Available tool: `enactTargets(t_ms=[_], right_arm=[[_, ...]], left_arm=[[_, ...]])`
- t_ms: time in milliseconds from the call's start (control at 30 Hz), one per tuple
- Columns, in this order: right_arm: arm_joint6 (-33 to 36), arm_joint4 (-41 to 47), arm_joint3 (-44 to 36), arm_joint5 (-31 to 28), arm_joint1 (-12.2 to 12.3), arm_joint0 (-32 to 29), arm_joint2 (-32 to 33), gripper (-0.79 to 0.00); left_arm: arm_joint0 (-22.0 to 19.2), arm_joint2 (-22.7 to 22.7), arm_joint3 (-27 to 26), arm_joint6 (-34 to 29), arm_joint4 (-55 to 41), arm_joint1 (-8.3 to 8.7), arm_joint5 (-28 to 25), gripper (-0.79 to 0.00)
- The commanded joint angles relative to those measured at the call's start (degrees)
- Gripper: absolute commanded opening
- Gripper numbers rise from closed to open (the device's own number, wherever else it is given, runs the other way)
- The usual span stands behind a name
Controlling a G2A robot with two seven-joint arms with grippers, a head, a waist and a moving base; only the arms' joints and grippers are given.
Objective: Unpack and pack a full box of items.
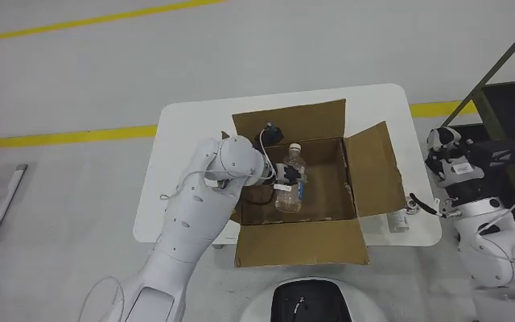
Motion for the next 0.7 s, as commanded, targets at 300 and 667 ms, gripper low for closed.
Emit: enactTargets(t_ms=[300,667], right_arm=[[-2.32,0.25,-0.62,-0.14,0.11,-1.23,0.66,-0.785],[-2.22,0.18,-0.82,-0.04,0.26,-1.6,0.74,-0.785]], left_arm=[[-3.52,4.84,3.77,1.63,1.01,-0.27,1.63,-0.785],[-1.85,6.99,1.97,0.65,4.34,0.06,0.64,-0.785]])
